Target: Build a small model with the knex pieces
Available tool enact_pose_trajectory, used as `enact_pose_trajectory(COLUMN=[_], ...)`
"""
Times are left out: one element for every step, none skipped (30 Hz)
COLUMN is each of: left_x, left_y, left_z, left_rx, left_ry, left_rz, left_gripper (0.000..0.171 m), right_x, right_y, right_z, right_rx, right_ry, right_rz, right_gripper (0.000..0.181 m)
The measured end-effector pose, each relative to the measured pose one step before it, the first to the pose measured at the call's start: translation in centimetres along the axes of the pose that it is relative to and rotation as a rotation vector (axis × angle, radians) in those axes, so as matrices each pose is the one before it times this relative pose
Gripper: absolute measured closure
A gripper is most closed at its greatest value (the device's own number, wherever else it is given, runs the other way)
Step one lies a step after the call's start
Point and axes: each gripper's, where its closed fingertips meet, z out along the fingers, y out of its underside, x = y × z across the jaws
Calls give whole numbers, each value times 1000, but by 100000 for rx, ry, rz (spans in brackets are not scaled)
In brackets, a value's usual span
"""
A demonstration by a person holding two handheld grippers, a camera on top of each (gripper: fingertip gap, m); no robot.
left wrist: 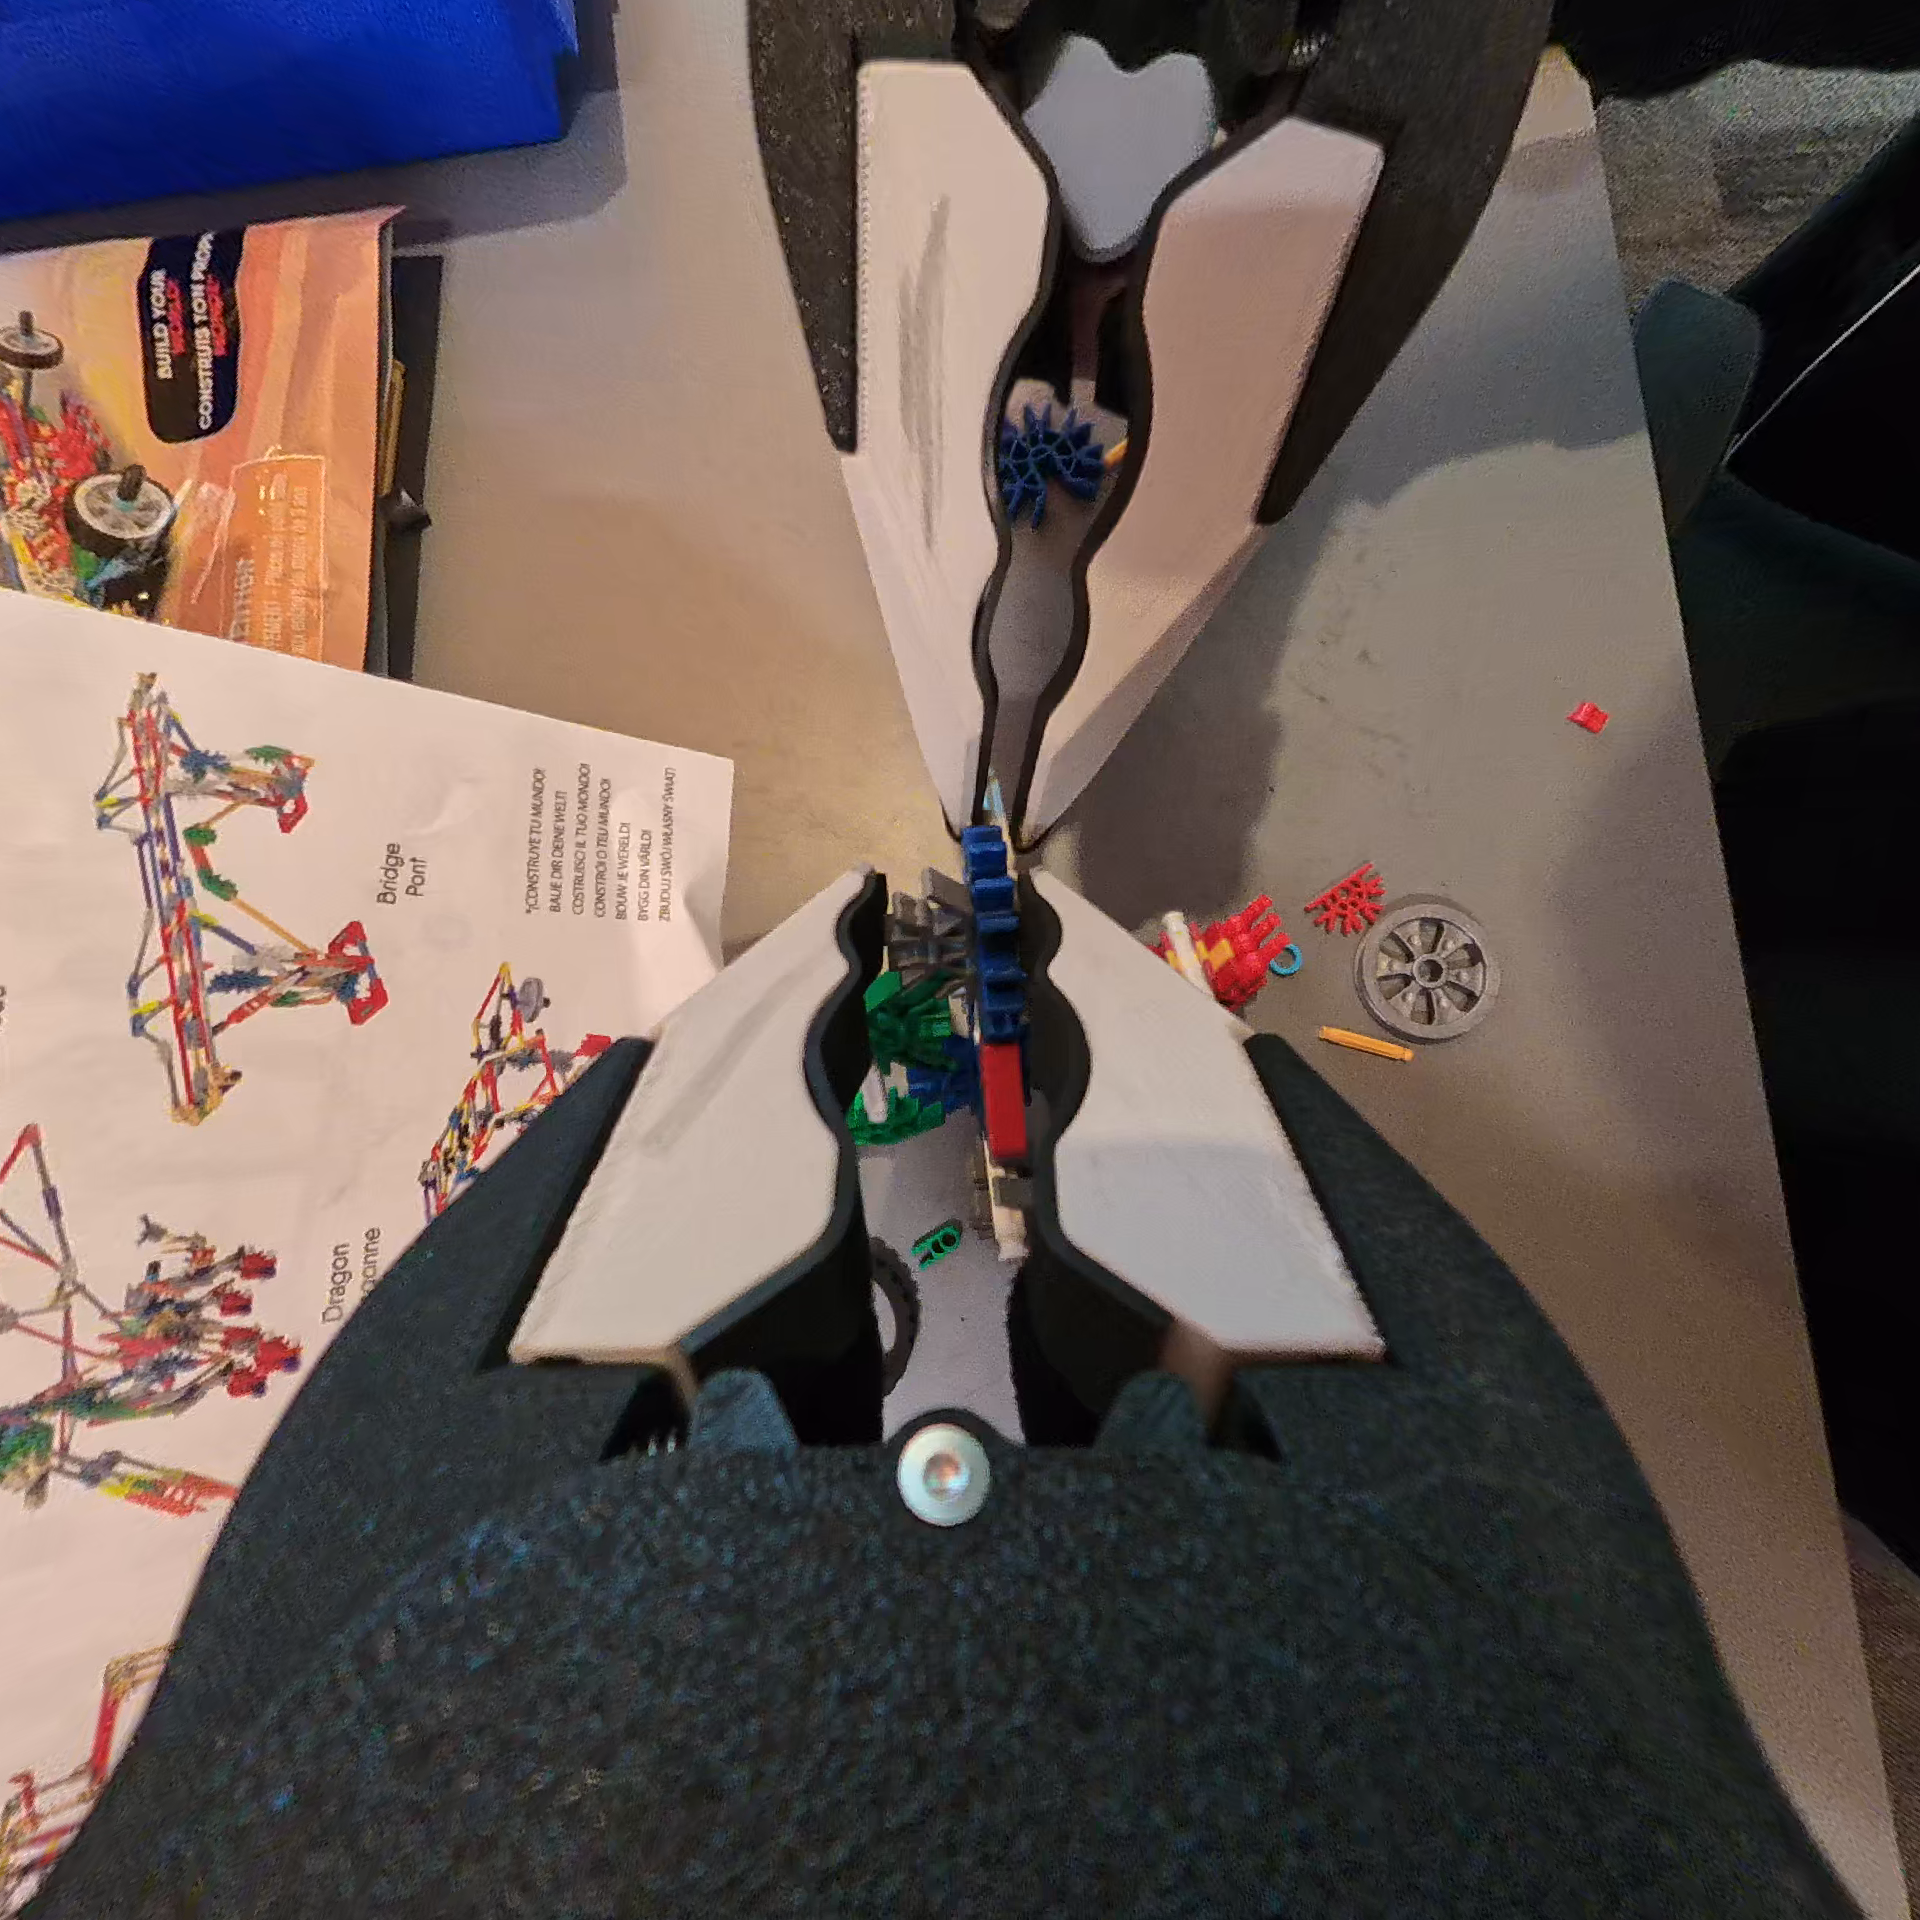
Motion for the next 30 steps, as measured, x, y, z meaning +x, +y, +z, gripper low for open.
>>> enact_pose_trajectory(left_x=[-24, -2, -62, -92, -85, -64, -114, -110, -76, -43, 19, 9, 50, 59, 68, 40, 28, 125, 44, 8, 19, -38, 15, 61, 90, 67, 74, 100, 85, 127], left_y=[98, 76, 32, 66, 33, -1, -20, -7, -21, -48, -70, -14, 2, -35, -57, -55, -76, -108, 18, 20, -75, -152, -135, -40, 36, 49, 68, -3, -143, -174], left_z=[138, 135, 122, 125, 74, 40, 32, 22, -4, -19, -34, -29, -20, -8, -23, -24, -34, -17, -6, -5, -59, -115, -145, -125, -66, -24, -14, -83, -163, -173], left_rx=[-499, -329, -81, -167, 132, 295, 491, 442, 386, 583, 694, 424, 308, 474, 586, 569, 768, 935, 19, 10, 650, 1318, 1140, 212, -484, -425, -265, 379, 1309, 1520], left_ry=[242, 548, 325, 351, 573, 666, 322, 252, 293, 418, 724, 600, 538, 486, 506, 345, 343, 962, 297, 53, 318, 344, 547, 400, 456, 218, 395, 893, 988, 961], left_rz=[-23, -4, -325, -553, -623, -747, -988, -1053, -738, -812, -778, -473, -188, -133, -343, -256, -498, -643, -181, -19, -517, -1254, -849, 290, 274, 335, 270, -82, -548, -559], left_gripper=[149, 149, 150, 150, 150, 150, 150, 150, 150, 150, 150, 150, 150, 149, 149, 149, 149, 150, 150, 150, 150, 150, 150, 150, 150, 150, 150, 150, 150, 150], right_x=[2, -5, 47, 83, 95, 68, 106, 126, 105, 54, 11, 52, 121, 71, -31, -103, -135, -92, -70, -48, -41, 70, 64, 10, 2, -74, -101, -144, -126, -64], right_y=[154, 137, 126, 111, 65, 29, 11, -12, -34, -65, -91, -50, -29, -23, -47, -45, -59, -25, -18, -30, -101, -167, -190, -151, -85, -32, -28, -102, -218, -247], right_z=[159, 146, 129, 107, 80, 59, 47, 40, 29, 16, 12, -3, 7, -32, -40, -21, 16, 49, 31, 24, -35, -71, -58, -20, 21, 47, 56, 25, -33, -89], right_rx=[808, 978, 1215, 1378, 1636, 1725, 1476, 1122, 771, 679, 728, 559, 488, 508, 536, 520, 486, 214, 70, -4, 320, 819, 1010, 715, 1, -523, -759, -196, 539, 540], right_ry=[732, 415, 590, 767, 740, 653, 842, 1192, 1394, 1160, 748, 698, 697, 223, -426, -849, -1035, -758, -377, -222, 155, 789, 48, -419, -68, -262, -565, -1123, -674, -298], right_rz=[836, 847, 758, 734, 668, 521, 557, 55, -444, -368, -426, -178, 141, -37, -303, -229, -50, -352, -929, -1085, -1437, -832, 796, 1122, 5, -1208, -637, -233, -633, -674], right_gripper=[176, 176, 176, 175, 175, 175, 175, 175, 175, 174, 174, 173, 170, 167, 166, 166, 169, 169, 169, 169, 171, 171, 171, 171, 168, 168, 168, 169, 171, 171])
